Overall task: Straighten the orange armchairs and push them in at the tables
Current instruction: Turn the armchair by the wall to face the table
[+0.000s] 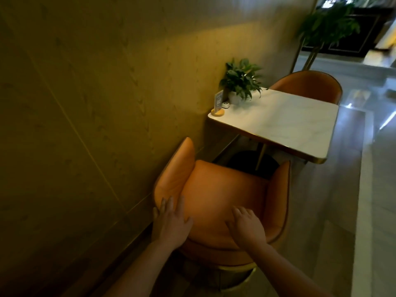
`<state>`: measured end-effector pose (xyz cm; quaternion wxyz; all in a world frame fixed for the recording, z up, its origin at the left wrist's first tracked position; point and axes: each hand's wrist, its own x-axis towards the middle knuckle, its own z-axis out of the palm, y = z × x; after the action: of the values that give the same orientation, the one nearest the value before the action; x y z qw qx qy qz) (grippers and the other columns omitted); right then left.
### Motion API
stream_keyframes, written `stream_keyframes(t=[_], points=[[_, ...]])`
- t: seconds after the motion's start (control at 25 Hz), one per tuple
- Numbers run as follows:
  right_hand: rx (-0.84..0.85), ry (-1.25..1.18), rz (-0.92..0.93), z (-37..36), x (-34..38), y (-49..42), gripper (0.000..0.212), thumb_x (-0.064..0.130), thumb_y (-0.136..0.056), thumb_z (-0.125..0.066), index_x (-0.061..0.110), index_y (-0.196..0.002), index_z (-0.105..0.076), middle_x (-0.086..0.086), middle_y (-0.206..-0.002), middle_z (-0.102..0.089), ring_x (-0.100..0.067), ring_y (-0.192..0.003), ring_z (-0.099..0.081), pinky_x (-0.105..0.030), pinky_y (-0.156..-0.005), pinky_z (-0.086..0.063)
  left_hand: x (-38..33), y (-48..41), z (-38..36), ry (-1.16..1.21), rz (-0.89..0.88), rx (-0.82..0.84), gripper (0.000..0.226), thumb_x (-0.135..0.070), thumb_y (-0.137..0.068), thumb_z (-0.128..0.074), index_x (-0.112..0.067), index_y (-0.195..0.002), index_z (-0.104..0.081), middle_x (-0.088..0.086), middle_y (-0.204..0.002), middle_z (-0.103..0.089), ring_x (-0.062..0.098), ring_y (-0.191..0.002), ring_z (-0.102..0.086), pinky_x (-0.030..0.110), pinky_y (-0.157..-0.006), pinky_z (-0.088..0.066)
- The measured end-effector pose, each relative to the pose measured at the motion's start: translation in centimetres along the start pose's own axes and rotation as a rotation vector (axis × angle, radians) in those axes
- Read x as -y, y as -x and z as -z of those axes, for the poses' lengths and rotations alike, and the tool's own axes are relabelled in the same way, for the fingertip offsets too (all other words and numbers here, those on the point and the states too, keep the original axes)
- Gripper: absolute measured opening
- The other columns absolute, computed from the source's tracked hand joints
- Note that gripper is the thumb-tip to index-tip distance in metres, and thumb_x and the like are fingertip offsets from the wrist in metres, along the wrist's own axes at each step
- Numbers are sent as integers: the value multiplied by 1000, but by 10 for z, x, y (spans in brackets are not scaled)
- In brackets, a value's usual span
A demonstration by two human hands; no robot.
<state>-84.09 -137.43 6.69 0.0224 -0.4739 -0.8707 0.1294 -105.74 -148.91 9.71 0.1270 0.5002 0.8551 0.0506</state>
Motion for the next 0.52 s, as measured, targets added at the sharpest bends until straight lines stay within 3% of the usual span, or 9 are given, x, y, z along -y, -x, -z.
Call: stream_keyframes(t=[0.24, 0.4, 0.52], points=[[55, -30, -129, -47, -17, -23, 53, 56, -101, -27, 21, -133, -50, 0, -134, -55, -22, -122, -47, -34, -99, -40, 0, -53, -51, -1, 4, 137, 72, -64, -98, -28, -30, -158, -7, 8, -166, -11, 32, -152, -6, 51, -120, -13], [74, -67, -238, -71, -12, -20, 50, 56, -101, -29, 20, -123, -55, -1, -128, -56, -24, -118, -49, -37, -96, -43, 7, -69, -81, 28, -17, 228, 71, -66, -98, -26, -30, -158, -11, 8, -166, -15, 30, -152, -10, 51, -121, -8], [52, -147, -319, -83, -7, -12, 47, 54, -101, -31, 21, -117, -60, -1, -120, -60, -24, -111, -54, -38, -90, -45, 9, -61, -101, -60, -88, 143, 71, -70, -95, -23, -32, -155, -23, 4, -160, -31, 25, -149, -21, 59, -118, -2]])
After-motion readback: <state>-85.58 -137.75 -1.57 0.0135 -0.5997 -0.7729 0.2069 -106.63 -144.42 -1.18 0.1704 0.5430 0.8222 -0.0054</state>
